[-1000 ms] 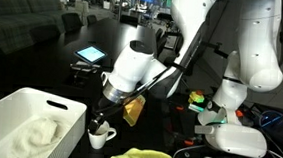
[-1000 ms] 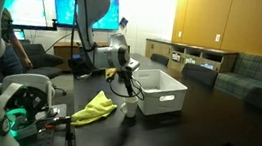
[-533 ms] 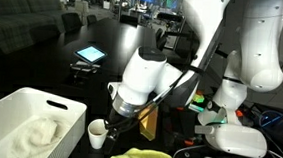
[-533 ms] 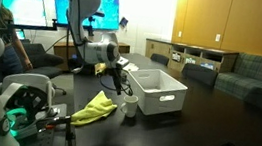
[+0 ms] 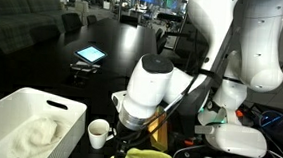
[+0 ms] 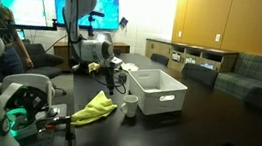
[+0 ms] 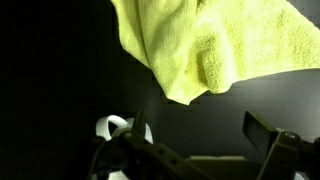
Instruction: Place the white towel in the white storage box, put the black masking tape in the white mug, put the yellow towel in the box, place the green marker inside the mug
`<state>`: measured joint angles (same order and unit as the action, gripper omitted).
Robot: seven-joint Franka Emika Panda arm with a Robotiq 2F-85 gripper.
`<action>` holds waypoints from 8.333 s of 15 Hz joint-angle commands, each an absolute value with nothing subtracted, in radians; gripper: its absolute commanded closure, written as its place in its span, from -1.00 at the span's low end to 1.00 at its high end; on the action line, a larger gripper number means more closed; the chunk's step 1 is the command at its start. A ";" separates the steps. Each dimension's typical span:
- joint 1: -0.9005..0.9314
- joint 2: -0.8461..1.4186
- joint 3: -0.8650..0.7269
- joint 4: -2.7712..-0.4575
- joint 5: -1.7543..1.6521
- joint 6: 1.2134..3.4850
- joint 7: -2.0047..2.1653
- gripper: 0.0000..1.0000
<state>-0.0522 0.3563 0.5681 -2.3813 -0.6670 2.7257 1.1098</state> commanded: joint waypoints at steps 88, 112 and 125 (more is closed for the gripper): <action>0.339 0.013 0.314 -2.239 -0.306 2.129 0.824 0.24; 0.320 0.566 0.182 -2.133 -0.142 2.597 0.207 -1.00; 0.308 0.621 0.193 -2.114 -0.081 2.601 0.092 0.33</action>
